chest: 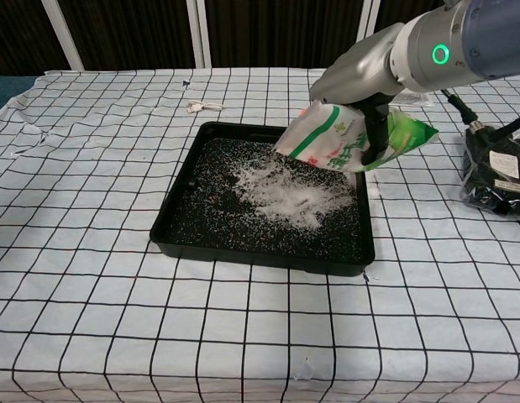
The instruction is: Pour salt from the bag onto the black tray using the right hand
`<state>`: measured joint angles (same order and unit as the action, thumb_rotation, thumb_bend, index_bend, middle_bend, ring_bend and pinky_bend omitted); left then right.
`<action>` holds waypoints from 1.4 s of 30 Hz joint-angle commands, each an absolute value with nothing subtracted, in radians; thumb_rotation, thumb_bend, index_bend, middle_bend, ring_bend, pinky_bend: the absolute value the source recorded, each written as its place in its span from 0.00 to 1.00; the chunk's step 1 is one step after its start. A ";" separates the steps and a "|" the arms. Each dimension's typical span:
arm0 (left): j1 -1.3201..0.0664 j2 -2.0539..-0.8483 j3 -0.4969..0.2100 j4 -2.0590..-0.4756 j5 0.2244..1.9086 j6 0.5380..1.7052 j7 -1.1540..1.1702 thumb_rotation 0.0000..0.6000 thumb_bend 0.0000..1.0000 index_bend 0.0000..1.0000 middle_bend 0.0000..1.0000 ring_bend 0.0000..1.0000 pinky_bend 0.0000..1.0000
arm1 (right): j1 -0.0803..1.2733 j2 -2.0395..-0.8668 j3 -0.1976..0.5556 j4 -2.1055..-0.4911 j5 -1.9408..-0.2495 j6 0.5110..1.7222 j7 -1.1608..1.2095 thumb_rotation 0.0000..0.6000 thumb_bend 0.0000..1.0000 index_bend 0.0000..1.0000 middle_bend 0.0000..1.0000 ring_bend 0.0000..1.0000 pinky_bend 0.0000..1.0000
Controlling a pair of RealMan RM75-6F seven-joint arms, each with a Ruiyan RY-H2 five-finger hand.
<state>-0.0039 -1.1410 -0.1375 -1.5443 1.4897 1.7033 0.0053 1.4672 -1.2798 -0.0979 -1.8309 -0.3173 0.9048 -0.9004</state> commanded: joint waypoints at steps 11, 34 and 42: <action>-0.003 -1.141 -0.138 -1.545 1.488 1.704 0.006 1.00 0.32 0.27 0.14 0.05 0.10 | 1.277 -1.312 0.020 -1.777 -0.590 0.925 -0.602 1.00 0.48 0.65 0.52 0.56 0.43; -0.007 -1.144 -0.136 -1.550 1.488 1.696 0.025 1.00 0.32 0.27 0.14 0.05 0.10 | 0.989 -1.439 0.153 -1.659 -0.840 0.972 -0.097 1.00 0.47 0.65 0.45 0.54 0.43; -0.008 -1.146 -0.138 -1.546 1.485 1.694 0.024 1.00 0.32 0.27 0.14 0.05 0.10 | 0.899 -1.487 0.171 -1.577 -0.938 1.054 0.002 1.00 0.45 0.64 0.40 0.49 0.43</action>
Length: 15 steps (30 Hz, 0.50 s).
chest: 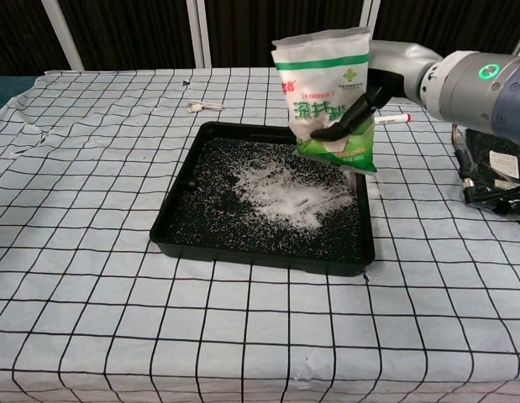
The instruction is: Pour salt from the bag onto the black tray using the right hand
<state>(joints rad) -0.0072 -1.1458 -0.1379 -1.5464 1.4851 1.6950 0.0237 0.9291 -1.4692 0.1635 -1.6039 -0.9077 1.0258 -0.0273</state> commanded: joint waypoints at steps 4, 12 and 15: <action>-0.008 -1.148 -0.138 -1.546 1.485 1.694 0.028 1.00 0.32 0.27 0.14 0.05 0.10 | 0.856 -1.505 0.170 -1.533 -0.979 1.093 0.028 1.00 0.42 0.63 0.38 0.47 0.43; -0.007 -1.150 -0.139 -1.547 1.485 1.698 0.033 1.00 0.32 0.27 0.14 0.05 0.10 | 0.789 -1.506 0.185 -1.488 -1.007 1.132 0.059 1.00 0.41 0.63 0.38 0.47 0.42; -0.008 -1.150 -0.140 -1.547 1.484 1.697 0.034 1.00 0.32 0.27 0.14 0.05 0.10 | 0.758 -1.505 0.186 -1.461 -1.020 1.152 0.067 1.00 0.41 0.63 0.38 0.47 0.42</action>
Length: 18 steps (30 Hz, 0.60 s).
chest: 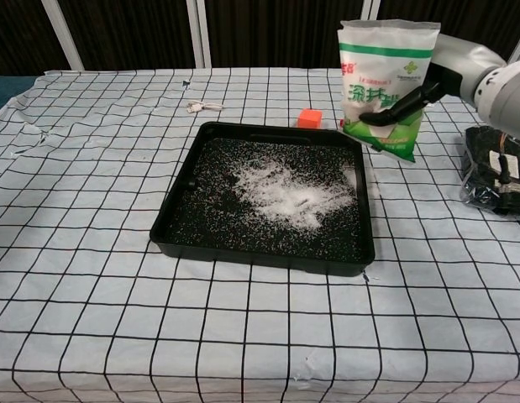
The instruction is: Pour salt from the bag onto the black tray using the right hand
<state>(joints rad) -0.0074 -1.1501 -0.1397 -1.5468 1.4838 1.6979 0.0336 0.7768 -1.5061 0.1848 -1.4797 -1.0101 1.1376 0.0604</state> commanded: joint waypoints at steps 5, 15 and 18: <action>-0.007 -1.150 -0.139 -1.547 1.486 1.699 0.035 1.00 0.32 0.27 0.14 0.05 0.10 | 0.713 -1.525 0.172 -1.404 -1.060 1.203 0.064 1.00 0.41 0.63 0.38 0.47 0.42; -0.009 -1.152 -0.139 -1.547 1.486 1.697 0.037 1.00 0.32 0.27 0.14 0.05 0.10 | 0.617 -1.584 0.159 -1.319 -1.073 1.242 0.086 1.00 0.40 0.63 0.39 0.47 0.42; -0.008 -1.152 -0.138 -1.548 1.487 1.697 0.038 1.00 0.32 0.27 0.14 0.05 0.10 | 0.598 -1.610 0.159 -1.305 -1.070 1.245 0.081 1.00 0.40 0.63 0.39 0.47 0.42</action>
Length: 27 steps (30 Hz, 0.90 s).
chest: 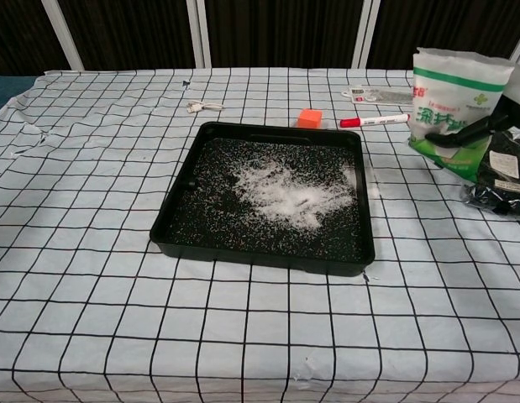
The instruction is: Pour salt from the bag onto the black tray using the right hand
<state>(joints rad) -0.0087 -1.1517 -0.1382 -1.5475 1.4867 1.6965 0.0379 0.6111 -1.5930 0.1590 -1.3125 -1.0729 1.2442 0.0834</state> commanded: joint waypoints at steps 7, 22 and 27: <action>-0.007 -1.151 -0.139 -1.548 1.486 1.698 0.037 1.00 0.32 0.27 0.14 0.05 0.10 | 0.575 -1.682 0.181 -1.300 -1.048 1.240 0.042 1.00 0.39 0.63 0.38 0.47 0.42; -0.005 -1.146 -0.141 -1.545 1.481 1.699 0.025 1.00 0.32 0.27 0.14 0.05 0.10 | 0.564 -1.821 0.250 -1.235 -1.015 1.245 -0.048 1.00 0.37 0.63 0.37 0.43 0.42; -0.004 -1.146 -0.142 -1.545 1.481 1.701 0.023 1.00 0.32 0.27 0.14 0.05 0.10 | 0.562 -1.834 0.270 -1.250 -0.997 1.231 -0.062 1.00 0.35 0.61 0.34 0.39 0.42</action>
